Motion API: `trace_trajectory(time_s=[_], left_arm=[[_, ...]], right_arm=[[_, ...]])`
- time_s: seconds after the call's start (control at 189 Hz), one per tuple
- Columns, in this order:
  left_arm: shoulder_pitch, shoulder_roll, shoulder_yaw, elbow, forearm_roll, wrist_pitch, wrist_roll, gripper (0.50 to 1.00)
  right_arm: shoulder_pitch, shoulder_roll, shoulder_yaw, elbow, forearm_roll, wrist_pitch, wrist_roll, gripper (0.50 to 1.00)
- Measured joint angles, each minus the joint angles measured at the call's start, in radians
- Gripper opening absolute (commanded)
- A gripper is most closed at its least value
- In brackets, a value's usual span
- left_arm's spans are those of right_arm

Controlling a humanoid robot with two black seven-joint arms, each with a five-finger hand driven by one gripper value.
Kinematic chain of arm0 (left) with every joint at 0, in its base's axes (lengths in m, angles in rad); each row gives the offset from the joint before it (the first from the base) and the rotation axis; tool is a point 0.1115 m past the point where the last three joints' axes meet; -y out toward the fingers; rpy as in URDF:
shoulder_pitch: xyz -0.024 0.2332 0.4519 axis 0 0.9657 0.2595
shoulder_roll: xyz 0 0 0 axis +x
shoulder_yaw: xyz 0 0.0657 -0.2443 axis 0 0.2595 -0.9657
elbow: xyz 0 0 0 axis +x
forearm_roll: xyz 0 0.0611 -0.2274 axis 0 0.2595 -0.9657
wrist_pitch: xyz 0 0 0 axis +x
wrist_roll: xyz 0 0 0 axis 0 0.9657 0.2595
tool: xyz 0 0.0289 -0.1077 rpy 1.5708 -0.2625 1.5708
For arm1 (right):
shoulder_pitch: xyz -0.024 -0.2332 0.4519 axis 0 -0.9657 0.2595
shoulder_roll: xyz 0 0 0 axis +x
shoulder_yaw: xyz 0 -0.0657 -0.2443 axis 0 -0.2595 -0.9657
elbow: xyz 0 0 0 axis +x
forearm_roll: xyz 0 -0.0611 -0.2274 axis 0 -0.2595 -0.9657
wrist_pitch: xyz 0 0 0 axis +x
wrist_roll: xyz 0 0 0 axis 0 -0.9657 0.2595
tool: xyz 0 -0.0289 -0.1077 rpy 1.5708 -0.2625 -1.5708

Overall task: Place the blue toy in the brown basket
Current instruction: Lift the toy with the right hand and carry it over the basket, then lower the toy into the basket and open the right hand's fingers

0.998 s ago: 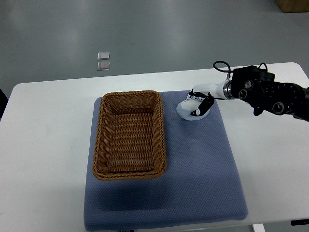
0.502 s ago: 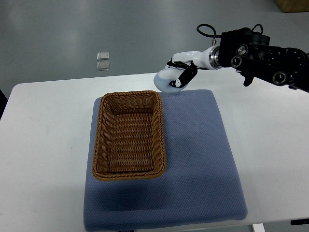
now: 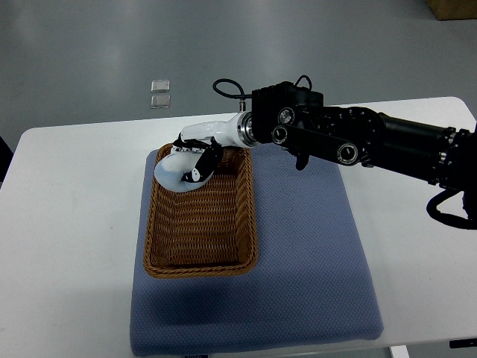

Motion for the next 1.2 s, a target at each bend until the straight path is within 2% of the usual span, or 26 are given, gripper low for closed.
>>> trace_trajectory(time_s=[0.074, 0.19, 0.312, 0.665, 0.829, 0.861, 0.871, 1.003, 1.03, 1.135, 1.199], left_arm=[[0.000, 0.000, 0.000, 0.000, 0.000, 0.000, 0.000, 1.000], [0.000, 0.000, 0.001, -0.001, 0.000, 0.000, 0.000, 1.000], [0.000, 0.000, 0.000, -0.001, 0.000, 0.000, 0.000, 1.000], [0.000, 0.000, 0.000, 0.000, 0.000, 0.000, 0.000, 1.000], [0.000, 0.000, 0.000, 0.000, 0.000, 0.000, 0.000, 1.000], [0.000, 0.000, 0.000, 0.000, 0.000, 0.000, 0.000, 1.000], [0.000, 0.000, 0.000, 0.000, 0.000, 0.000, 0.000, 1.000], [0.000, 0.000, 0.000, 0.000, 0.000, 0.000, 0.000, 1.000], [0.000, 0.000, 0.000, 0.000, 0.000, 0.000, 0.000, 1.000], [0.000, 0.000, 0.001, 0.000, 0.000, 0.000, 0.000, 1.000], [0.000, 0.000, 0.001, 0.000, 0.000, 0.000, 0.000, 1.000]], right_arm=[[-0.018, 0.002, -0.011, -0.003, 0.000, 0.000, 0.000, 0.635], [-0.045, 0.002, -0.023, -0.008, -0.002, -0.009, 0.000, 0.643], [-0.070, 0.002, -0.028, -0.011, -0.002, -0.023, 0.000, 0.678], [-0.119, 0.002, -0.029, -0.017, -0.002, -0.039, 0.004, 0.719], [-0.130, 0.002, -0.029, -0.019, -0.002, -0.042, 0.004, 0.756], [-0.131, 0.002, -0.029, -0.019, -0.002, -0.043, 0.005, 0.776], [-0.131, 0.002, -0.029, -0.019, -0.002, -0.043, 0.005, 0.797], [-0.132, 0.002, -0.028, -0.019, -0.002, -0.046, 0.006, 0.836], [-0.132, 0.002, -0.027, -0.019, -0.002, -0.046, 0.007, 0.858], [-0.128, 0.002, -0.023, -0.019, -0.002, -0.045, 0.009, 0.864], [-0.123, 0.002, -0.021, -0.019, -0.002, -0.041, 0.014, 0.895]])
